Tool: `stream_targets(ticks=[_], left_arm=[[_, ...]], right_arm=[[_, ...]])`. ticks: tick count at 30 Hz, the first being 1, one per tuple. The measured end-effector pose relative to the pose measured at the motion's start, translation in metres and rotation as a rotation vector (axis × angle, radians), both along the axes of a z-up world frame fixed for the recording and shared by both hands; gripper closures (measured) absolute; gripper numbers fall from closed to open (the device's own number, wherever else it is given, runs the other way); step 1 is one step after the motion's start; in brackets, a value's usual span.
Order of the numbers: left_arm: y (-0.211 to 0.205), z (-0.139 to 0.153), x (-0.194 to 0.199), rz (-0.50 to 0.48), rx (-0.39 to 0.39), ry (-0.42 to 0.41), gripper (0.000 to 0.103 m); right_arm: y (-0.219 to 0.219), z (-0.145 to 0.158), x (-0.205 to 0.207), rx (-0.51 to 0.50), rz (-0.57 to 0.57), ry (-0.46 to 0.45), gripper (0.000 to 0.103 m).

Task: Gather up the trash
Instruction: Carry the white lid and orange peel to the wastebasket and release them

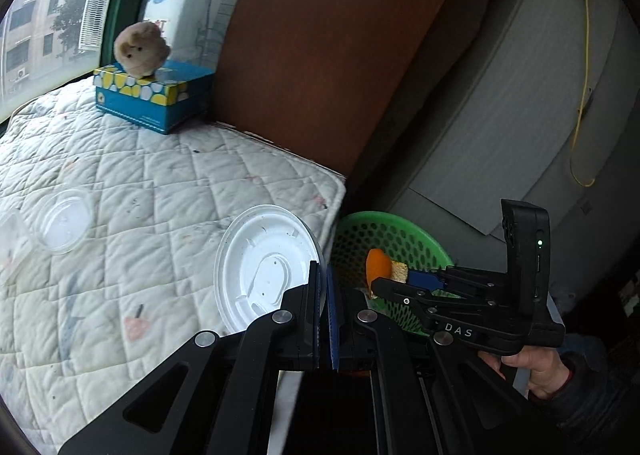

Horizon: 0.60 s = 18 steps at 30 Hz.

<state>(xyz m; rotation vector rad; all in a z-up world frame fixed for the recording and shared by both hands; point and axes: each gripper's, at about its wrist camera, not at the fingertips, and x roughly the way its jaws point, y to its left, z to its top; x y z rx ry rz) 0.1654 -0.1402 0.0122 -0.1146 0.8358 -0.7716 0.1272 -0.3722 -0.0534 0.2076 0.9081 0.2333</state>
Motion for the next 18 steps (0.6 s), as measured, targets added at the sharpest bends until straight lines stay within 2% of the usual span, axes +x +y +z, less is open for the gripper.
stream_targets(ticks=[7,18], left_arm=[[-0.065,-0.004,-0.01,-0.101,0.008,0.013,0.099],[-0.148,-0.022,-0.005,-0.197,0.034,0.048,0.099]], right_arm=[[-0.058,-0.009,-0.02,-0.02,-0.108,0.021,0.07],[-0.105,-0.015,-0.04,-0.011,-0.199,0.036,0.068]])
